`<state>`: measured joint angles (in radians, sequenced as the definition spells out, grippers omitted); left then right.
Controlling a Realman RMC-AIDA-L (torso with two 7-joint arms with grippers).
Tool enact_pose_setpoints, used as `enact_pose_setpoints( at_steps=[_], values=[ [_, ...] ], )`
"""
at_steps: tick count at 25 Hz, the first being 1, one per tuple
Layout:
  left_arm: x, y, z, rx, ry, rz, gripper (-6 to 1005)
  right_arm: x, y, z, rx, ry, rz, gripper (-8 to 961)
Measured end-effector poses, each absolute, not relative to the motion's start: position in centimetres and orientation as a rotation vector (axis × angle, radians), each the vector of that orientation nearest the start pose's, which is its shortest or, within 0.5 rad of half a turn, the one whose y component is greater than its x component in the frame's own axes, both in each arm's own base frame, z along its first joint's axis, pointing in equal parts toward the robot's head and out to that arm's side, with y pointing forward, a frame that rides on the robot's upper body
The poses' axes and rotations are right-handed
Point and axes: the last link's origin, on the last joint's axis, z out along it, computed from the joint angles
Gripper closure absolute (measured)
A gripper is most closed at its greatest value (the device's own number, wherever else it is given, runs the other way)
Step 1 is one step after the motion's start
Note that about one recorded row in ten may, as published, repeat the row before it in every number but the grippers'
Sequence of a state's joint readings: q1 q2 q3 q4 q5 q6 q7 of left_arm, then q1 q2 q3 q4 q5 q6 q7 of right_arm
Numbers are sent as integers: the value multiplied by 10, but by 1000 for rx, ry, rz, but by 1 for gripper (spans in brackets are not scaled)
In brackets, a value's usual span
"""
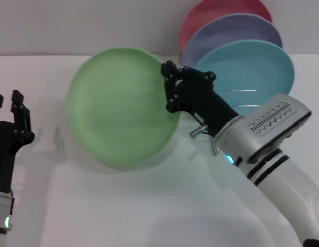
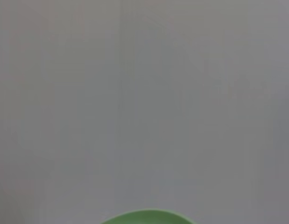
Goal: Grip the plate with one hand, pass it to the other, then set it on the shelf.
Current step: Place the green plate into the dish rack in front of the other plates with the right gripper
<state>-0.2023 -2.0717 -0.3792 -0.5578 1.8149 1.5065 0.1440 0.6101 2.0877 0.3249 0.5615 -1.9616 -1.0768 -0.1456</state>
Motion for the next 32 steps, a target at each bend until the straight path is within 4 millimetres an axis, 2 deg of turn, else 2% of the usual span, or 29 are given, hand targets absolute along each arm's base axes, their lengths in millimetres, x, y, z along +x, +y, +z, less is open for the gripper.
enact_pose_setpoints(
  at_steps=[11, 20, 26, 32],
  values=[
    [-304, 258, -13, -1289, -506, -911, 656, 192, 315, -79, -1887, 52, 1027, 928],
    [-308, 259, -8, -1291, -477, -894, 659, 205, 305, -50, -1801, -133, 1072, 928],
    [-309, 256, -6, -1276, -479, -907, 660, 222, 304, -23, -1746, -305, 1027, 930],
    [-312, 253, -4, -1262, -498, -932, 660, 227, 301, -3, -1703, -440, 1018, 933]
  ],
)
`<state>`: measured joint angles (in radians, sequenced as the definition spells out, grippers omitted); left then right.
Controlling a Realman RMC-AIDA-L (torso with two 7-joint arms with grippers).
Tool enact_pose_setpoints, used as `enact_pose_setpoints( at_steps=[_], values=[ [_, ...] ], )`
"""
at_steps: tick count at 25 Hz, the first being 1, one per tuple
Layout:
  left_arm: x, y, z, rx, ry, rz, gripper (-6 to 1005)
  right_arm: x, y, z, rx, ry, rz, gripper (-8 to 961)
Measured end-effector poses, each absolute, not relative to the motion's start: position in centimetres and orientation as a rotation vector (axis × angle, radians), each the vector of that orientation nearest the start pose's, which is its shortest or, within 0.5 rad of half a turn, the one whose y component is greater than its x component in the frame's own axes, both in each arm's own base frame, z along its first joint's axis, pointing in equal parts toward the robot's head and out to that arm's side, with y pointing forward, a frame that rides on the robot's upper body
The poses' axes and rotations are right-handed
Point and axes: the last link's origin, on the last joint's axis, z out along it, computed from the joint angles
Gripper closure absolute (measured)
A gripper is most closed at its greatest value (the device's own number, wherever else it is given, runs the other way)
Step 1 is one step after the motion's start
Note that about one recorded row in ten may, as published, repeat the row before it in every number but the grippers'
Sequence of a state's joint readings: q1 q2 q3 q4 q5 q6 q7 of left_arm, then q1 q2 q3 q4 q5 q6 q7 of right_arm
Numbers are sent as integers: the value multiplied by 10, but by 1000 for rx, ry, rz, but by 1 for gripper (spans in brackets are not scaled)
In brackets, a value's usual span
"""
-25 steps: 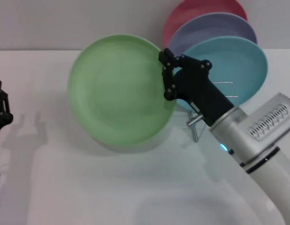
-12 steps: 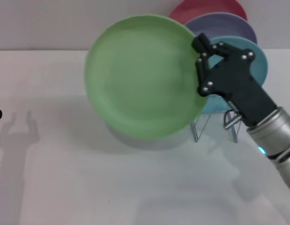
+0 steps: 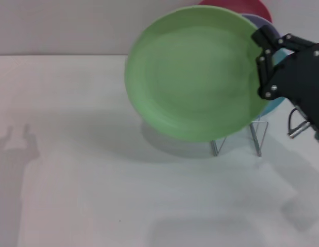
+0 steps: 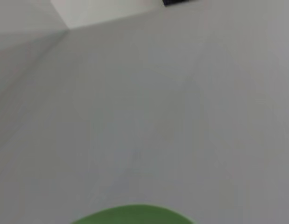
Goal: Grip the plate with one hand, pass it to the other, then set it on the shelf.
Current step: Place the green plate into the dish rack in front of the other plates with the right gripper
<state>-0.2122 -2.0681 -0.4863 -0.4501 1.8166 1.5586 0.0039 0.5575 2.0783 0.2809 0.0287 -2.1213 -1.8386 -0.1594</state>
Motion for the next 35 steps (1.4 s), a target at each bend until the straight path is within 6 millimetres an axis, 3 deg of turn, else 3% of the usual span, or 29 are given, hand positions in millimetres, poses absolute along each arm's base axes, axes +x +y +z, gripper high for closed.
enact_pose_setpoints(
  at_steps=[19, 35],
  values=[
    [-316, 241, -9, -1235, -582, -980, 661, 233, 314, 52, -1599, -925, 751, 934],
    [-311, 238, -14, -1238, -608, -1002, 662, 248, 315, 86, -1592, -1022, 664, 934]
  ],
)
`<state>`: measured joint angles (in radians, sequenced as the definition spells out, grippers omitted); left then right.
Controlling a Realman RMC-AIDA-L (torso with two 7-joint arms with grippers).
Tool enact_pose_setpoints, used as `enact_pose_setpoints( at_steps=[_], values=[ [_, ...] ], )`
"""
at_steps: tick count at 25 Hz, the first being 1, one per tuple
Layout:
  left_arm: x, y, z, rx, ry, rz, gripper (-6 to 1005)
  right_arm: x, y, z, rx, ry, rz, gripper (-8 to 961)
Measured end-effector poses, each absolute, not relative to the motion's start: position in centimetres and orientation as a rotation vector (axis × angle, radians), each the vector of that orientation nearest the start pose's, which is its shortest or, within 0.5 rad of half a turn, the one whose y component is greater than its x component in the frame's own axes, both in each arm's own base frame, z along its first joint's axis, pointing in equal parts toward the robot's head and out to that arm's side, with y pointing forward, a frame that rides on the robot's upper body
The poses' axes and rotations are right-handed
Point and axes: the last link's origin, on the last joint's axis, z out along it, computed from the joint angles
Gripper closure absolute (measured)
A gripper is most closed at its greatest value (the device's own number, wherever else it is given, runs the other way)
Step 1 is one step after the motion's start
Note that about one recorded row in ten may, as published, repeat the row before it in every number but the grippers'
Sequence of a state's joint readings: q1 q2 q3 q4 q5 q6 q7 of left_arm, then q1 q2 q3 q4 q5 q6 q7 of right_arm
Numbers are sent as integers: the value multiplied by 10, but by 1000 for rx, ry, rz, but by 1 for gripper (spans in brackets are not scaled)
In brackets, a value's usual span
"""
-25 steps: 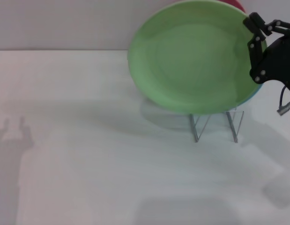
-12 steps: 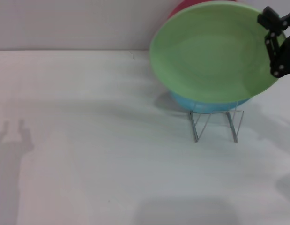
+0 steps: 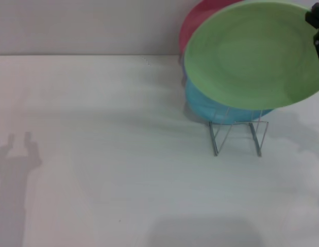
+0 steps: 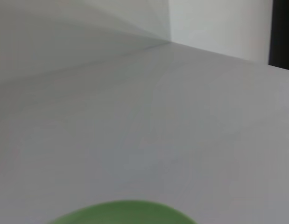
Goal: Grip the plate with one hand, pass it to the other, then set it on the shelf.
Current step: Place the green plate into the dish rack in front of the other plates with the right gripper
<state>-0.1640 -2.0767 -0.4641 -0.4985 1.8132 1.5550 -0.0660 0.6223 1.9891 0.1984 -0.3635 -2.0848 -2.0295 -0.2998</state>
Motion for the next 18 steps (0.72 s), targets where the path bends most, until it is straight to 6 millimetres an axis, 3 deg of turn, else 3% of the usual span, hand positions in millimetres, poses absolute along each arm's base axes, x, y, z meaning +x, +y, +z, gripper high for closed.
enact_pose_setpoints(
  at_steps=[8, 18],
  values=[
    [-308, 233, -19, -1243, -628, -1016, 662, 242, 325, 105, -1717, -1033, 717, 935],
    [-304, 228, -23, -1250, -645, -1032, 662, 228, 347, 122, -1813, -1104, 626, 934]
  ],
)
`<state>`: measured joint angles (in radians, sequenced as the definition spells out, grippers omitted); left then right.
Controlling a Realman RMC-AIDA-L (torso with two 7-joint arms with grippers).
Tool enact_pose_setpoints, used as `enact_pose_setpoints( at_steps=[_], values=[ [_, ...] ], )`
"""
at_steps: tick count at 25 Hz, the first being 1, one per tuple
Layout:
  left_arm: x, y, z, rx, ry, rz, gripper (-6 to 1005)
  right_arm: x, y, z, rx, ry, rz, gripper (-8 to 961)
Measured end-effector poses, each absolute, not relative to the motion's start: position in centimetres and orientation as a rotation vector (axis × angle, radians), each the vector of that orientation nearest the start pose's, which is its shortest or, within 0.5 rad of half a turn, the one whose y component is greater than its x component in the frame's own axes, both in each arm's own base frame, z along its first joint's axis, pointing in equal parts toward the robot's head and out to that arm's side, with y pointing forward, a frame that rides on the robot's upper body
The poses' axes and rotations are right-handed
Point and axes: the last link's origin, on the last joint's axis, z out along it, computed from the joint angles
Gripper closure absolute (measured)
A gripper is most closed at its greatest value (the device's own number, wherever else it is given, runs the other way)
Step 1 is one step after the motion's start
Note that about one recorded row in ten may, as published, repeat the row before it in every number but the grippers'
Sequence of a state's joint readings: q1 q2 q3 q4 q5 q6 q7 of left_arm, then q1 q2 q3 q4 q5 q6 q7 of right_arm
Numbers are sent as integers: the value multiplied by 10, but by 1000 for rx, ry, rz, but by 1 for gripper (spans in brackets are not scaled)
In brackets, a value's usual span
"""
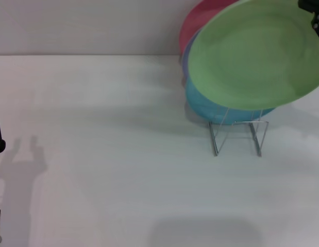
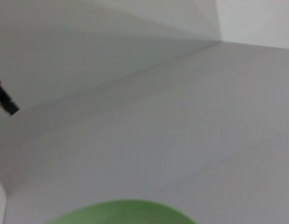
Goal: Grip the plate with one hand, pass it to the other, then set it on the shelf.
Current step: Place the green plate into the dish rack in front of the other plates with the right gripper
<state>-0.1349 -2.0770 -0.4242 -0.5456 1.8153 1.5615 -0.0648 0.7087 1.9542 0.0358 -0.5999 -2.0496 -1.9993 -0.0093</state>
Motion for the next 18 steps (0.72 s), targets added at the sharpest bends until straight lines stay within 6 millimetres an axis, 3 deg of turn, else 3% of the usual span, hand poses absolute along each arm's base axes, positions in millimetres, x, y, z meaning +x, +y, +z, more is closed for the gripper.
enact_pose_setpoints(
  at_steps=[18],
  values=[
    [-300, 227, -27, -1258, -659, -1048, 663, 228, 362, 115, -1925, -1153, 472, 934]
  ],
)
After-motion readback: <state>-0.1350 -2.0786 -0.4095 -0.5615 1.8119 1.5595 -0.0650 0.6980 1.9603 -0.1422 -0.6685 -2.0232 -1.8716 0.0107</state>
